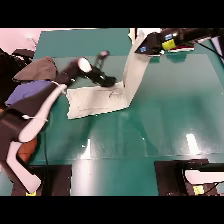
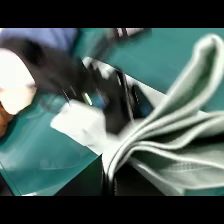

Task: Fold the shirts.

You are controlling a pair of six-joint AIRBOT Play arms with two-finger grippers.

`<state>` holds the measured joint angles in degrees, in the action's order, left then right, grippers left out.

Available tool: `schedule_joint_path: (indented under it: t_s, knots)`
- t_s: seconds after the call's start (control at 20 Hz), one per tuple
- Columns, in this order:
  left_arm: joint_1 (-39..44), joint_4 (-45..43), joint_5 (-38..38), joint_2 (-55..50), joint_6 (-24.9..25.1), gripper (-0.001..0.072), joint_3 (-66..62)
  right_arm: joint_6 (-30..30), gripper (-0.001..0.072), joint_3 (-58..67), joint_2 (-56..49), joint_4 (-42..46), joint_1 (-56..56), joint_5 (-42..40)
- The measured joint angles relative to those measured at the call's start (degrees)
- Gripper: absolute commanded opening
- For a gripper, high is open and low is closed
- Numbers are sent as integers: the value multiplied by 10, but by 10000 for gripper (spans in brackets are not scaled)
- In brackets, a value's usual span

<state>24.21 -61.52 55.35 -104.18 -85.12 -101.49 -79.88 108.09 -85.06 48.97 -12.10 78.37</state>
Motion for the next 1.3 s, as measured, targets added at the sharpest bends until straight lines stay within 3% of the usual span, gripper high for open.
schedule_joint_path:
  t_s: [0.2,0.25,0.3,0.35,0.5,0.7,1.05,1.15,1.3]
  knots:
    - [-97,-40,24,117,1,25,0,-1,16,40,-64,0,-101,-33]
    - [-119,-53,28,146,1,25,0,-1,71,58,-91,1,-134,-50]
    - [-140,-68,33,174,1,25,0,-1,293,73,-117,0,-165,-71]
    - [-160,-82,35,202,1,25,0,-1,430,85,-141,-2,-195,-96]
    - [-202,-107,50,263,1,25,0,0,432,96,-193,0,-260,-175]
    - [-219,-122,72,296,1,25,2,2,432,38,-171,23,-259,-229]
    - [-164,-129,61,301,8,25,19,-2,458,-162,-72,94,-106,-156]
    - [-152,-129,56,301,11,25,25,-8,539,-216,-65,84,-51,-141]
    - [-145,-130,50,300,14,25,32,-12,538,-273,-89,30,2,-139]
